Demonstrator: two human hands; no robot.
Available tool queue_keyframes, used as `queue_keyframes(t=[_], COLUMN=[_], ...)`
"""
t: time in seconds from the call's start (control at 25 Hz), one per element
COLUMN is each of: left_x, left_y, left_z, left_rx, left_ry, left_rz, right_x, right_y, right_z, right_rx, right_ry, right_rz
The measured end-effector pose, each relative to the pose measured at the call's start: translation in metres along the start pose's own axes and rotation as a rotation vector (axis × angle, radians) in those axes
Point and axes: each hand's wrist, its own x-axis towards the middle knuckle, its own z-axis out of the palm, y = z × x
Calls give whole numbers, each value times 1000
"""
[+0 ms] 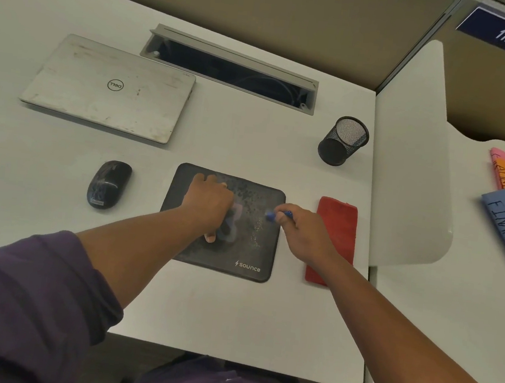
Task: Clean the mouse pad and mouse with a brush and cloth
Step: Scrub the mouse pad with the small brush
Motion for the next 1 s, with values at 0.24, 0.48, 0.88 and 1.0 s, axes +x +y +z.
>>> queue_keyframes(t=[0.24, 0.48, 0.88, 1.0], left_x=[1, 2, 3, 3], left_y=[0, -1, 0, 1], left_z=[1, 4, 5, 6], left_rx=[-18, -26, -27, -23], left_ry=[-1, 4, 21, 31], left_rz=[-10, -15, -14, -23], right_x=[1, 0, -2, -9], right_y=[4, 8, 12, 14], right_z=[4, 7, 10, 12], right_rx=[65, 121, 124, 87], right_ry=[29, 137, 98, -41], right_rz=[32, 53, 72, 109])
